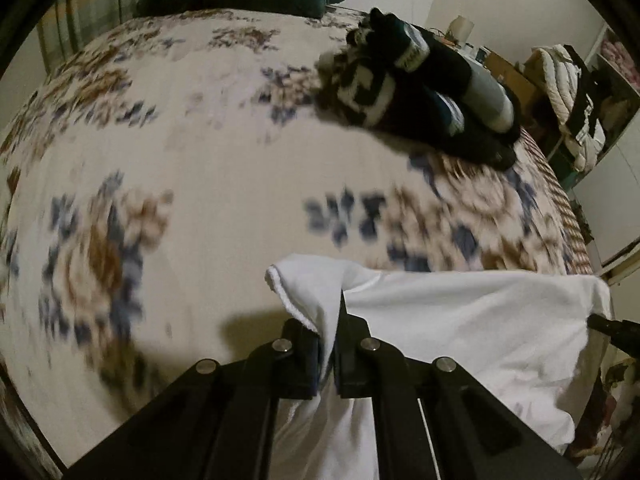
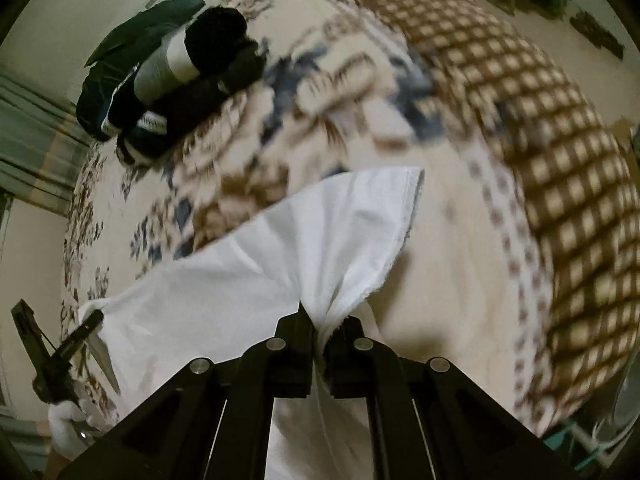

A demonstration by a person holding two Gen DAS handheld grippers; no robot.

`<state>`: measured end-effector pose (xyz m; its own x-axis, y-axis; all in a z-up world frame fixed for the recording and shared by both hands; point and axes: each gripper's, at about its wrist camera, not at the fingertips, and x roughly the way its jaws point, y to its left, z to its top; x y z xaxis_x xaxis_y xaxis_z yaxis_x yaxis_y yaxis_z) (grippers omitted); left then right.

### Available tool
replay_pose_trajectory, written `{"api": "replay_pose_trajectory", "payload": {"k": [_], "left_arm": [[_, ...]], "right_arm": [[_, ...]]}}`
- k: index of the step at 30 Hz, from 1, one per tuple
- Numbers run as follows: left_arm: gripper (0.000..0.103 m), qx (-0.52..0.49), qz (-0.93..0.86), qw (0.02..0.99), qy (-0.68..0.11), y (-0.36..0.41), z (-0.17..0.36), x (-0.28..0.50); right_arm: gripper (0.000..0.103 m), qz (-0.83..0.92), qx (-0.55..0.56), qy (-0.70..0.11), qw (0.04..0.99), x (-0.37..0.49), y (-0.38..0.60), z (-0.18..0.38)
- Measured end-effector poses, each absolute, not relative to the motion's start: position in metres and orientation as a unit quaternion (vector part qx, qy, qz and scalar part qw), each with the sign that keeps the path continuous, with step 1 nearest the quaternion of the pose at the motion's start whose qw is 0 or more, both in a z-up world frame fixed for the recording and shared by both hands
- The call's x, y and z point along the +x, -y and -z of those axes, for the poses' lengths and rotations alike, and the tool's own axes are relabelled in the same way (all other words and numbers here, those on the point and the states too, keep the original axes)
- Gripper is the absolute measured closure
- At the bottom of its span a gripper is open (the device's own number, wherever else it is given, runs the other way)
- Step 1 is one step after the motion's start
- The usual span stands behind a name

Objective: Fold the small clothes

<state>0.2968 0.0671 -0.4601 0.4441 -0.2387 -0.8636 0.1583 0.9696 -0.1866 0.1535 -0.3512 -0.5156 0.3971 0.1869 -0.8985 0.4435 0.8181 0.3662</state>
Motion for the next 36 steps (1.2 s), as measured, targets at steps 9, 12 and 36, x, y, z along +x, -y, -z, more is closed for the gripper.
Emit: {"api": "replay_pose_trajectory", "payload": {"k": [9, 12, 36], "left_arm": [[0.080, -0.057, 0.109, 0.801, -0.586, -0.076, 0.498, 0.339], [0.065, -0.076, 0.086, 0.801, -0.587, -0.098, 0.483, 0.305], [0.097, -0.376, 0.039, 0.757, -0.533, -0.086, 0.453, 0.183]], "right_arm": [[0.094, 0.091, 0.284, -0.600, 0.742, 0.243, 0.382, 0.557], [0.054, 0.099, 0.287, -0.606, 0.735, 0.225, 0.384, 0.550], [0.093, 0.124, 0.450, -0.520, 0.715, 0.092, 0.330, 0.535]]}}
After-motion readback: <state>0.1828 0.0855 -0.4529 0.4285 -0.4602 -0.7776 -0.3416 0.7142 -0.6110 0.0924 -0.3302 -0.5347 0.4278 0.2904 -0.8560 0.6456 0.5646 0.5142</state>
